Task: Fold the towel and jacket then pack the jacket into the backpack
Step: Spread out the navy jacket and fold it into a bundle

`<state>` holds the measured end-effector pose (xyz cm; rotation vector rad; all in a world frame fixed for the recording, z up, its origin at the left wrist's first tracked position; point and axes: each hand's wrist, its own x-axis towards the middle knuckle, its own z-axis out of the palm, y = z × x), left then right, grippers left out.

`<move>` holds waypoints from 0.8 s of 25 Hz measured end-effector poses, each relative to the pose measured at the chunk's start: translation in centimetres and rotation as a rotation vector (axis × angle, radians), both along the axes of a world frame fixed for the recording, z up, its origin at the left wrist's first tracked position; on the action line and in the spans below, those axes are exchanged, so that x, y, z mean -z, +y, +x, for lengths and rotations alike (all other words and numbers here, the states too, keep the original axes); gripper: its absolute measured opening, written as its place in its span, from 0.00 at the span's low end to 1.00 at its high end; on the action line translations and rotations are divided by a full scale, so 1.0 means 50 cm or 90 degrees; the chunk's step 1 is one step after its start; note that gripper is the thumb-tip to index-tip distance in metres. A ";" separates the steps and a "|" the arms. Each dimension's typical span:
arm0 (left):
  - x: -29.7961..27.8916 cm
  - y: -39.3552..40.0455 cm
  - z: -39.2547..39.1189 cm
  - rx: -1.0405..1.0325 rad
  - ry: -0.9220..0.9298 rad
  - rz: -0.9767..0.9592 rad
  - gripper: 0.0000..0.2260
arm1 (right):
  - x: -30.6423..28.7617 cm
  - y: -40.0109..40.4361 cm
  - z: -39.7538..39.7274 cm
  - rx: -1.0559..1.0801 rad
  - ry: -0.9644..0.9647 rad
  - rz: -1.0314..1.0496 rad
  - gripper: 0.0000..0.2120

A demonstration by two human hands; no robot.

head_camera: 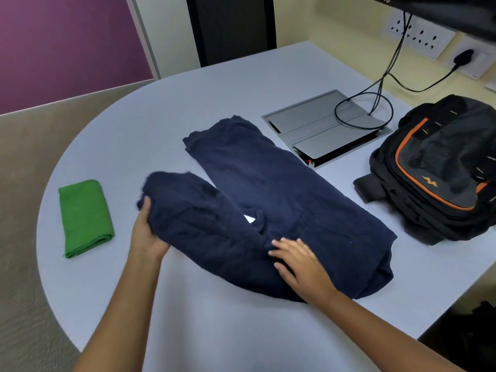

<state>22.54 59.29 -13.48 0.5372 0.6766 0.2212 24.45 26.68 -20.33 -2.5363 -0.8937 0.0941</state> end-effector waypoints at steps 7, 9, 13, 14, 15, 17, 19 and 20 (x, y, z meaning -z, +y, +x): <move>0.049 0.113 -0.020 -0.052 0.224 0.284 0.20 | 0.075 -0.083 0.023 0.072 0.068 -0.313 0.32; 0.057 0.112 -0.027 -0.071 0.239 0.317 0.20 | 0.066 -0.079 0.033 0.063 0.044 -0.279 0.34; 0.014 0.081 -0.016 -0.146 0.211 0.371 0.24 | 0.040 -0.072 0.060 0.137 0.031 -0.306 0.28; 0.002 0.074 -0.010 -0.170 0.218 0.376 0.26 | 0.042 -0.075 0.063 0.150 0.048 -0.321 0.28; -0.007 0.069 -0.004 -0.196 0.222 0.380 0.28 | 0.052 -0.081 0.062 0.157 0.048 -0.328 0.30; -0.025 0.061 0.001 -0.223 0.237 0.396 0.30 | 0.070 -0.090 0.060 0.166 0.044 -0.342 0.31; -0.035 0.052 -0.006 -0.235 0.252 0.416 0.30 | 0.076 -0.094 0.056 0.165 0.051 -0.342 0.31; -0.045 0.043 -0.011 -0.240 0.261 0.415 0.29 | 0.074 -0.094 0.055 0.166 0.059 -0.343 0.30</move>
